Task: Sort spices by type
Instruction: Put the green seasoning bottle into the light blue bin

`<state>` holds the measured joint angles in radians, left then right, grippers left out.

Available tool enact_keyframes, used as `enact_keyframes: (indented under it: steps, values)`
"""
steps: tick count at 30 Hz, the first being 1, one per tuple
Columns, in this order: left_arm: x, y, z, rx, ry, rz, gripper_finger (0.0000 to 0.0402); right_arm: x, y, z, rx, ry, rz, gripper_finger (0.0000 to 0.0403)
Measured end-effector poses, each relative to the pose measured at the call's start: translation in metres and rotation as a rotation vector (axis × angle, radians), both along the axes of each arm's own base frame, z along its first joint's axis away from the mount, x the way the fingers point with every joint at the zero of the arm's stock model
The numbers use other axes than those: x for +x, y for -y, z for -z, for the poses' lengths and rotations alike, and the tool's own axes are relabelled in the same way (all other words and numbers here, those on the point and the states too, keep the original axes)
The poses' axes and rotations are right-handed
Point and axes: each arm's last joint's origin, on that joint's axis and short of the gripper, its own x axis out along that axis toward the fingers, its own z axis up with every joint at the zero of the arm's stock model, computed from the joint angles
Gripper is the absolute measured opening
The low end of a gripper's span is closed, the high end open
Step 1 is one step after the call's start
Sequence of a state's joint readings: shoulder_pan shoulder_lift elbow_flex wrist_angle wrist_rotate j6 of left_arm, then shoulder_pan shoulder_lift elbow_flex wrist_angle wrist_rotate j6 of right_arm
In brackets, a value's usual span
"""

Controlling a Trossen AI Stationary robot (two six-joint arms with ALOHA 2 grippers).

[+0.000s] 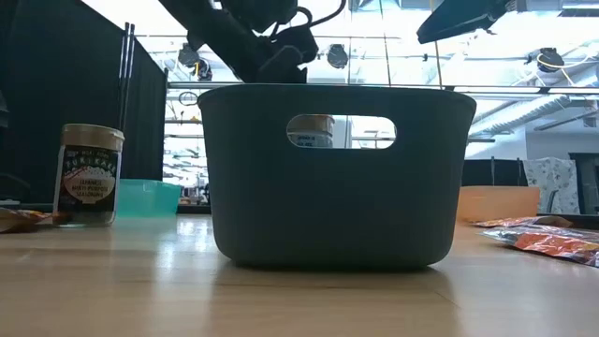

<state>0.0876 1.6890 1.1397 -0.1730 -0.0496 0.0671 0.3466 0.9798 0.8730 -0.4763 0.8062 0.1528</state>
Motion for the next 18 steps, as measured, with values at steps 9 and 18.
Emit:
enact_keyframes:
  steps: [9, 18]
  values:
    - [-0.009, -0.006, 0.019, -0.049, -0.030, 0.001, 0.0329, 0.000, 0.000, 0.000, 0.000, -0.001, 0.000, 0.0249]
    - [-0.007, -0.007, 0.022, -0.035, 0.045, 0.007, 0.0329, 0.000, 0.000, 0.000, -0.003, -0.002, -0.001, 0.0249]
